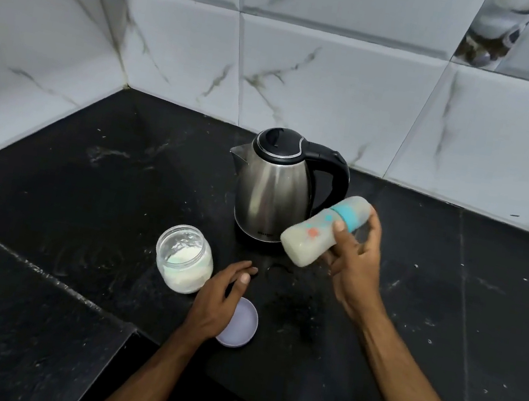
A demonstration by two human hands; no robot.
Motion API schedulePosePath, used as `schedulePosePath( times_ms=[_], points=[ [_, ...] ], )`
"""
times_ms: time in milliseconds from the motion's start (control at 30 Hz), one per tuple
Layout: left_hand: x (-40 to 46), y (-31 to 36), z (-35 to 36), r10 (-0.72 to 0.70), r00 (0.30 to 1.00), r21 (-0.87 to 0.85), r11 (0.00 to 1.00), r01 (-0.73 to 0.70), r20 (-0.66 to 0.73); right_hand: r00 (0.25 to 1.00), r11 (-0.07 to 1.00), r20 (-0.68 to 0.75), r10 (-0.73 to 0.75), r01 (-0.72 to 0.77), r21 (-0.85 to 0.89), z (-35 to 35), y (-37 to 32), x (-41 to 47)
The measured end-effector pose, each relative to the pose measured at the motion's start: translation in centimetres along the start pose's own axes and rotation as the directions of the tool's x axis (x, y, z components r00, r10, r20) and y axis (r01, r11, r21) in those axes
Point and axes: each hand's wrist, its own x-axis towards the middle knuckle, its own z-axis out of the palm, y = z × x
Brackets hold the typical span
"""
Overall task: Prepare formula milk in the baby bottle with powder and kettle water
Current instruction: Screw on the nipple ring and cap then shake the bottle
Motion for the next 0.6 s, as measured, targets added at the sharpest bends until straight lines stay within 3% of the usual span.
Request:
schedulePosePath(
  times_ms=[67, 167, 333, 500, 600],
  points=[
    [0.0, 0.0, 0.0, -0.005, 1.000, 0.008, 1.000, 0.005, -0.001, 0.998, 0.997, 0.057, 0.041, -0.038, -0.066, -0.2, 0.5, -0.6],
    [0.2, -0.1, -0.1, -0.022, 1.000, 0.022, 1.000, 0.022, 0.004, 0.954, 0.944, 0.269, 0.131, -0.038, -0.328, -0.1, 0.6, -2.0],
    [0.1, 0.0, 0.0, -0.002, 1.000, 0.002, 1.000, 0.002, 0.005, 0.999, 0.999, 0.038, -0.012, 0.013, -0.036, 0.4, -0.5, 0.4],
    [0.1, 0.0, -0.1, -0.001, 1.000, -0.011, 1.000, 0.001, 0.008, 0.943, 0.943, 0.301, 0.140, -0.034, -0.331, 0.7, 0.1, -1.3],
    [0.2, 0.1, -0.1, 0.005, 1.000, 0.002, 1.000, -0.005, 0.007, 0.988, 0.987, 0.149, 0.030, -0.005, -0.162, 0.9, -0.5, 0.0]
  ],
)
